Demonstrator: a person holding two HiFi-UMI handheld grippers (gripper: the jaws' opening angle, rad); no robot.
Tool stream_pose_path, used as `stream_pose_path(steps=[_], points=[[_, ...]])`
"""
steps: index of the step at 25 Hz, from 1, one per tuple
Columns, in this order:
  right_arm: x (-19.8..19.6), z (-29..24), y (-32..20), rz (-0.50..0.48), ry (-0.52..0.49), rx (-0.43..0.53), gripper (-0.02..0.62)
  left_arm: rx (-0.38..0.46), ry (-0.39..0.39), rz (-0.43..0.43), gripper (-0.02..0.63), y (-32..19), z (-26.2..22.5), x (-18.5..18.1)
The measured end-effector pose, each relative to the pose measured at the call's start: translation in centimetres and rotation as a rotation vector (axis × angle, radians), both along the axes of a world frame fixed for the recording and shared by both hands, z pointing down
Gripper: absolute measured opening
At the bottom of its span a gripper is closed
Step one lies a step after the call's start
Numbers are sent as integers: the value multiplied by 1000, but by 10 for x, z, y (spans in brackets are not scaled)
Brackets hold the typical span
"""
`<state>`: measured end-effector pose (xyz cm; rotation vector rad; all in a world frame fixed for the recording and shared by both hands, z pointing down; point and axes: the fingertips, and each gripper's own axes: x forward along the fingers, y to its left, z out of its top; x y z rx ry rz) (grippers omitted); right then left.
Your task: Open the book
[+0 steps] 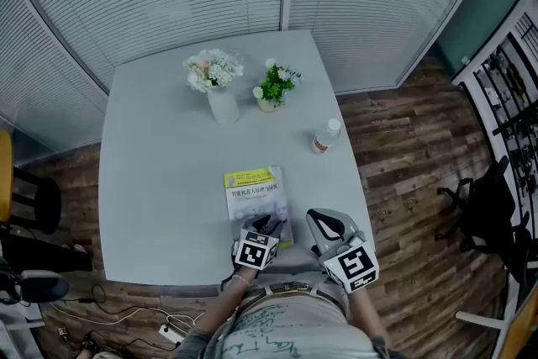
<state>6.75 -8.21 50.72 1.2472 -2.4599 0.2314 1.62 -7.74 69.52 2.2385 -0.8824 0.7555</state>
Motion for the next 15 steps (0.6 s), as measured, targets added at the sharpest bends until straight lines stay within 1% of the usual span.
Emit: stream_pose_path(steps=[3,4,6,7,12,15], points=[[7,1,-1,-2,-4,-4,3,52,-61,11,167,-4,7,5],[10,2,-1,-4,-6,-5,2,60,-75,11,193,-5,10,7],[14,2,-2,-9,-7,-8,2,59,-88,6,275,-6,13,14],[16,3,-3,-12,-8,-10,2,60,-97,4,297,-7,14,16],[27,1,-10,-35,-10,-2,2,55,-170,16,298,-9,25,21],[30,2,-14,-53,-9,-7,2,60,-233,53,298,-9,33,20]])
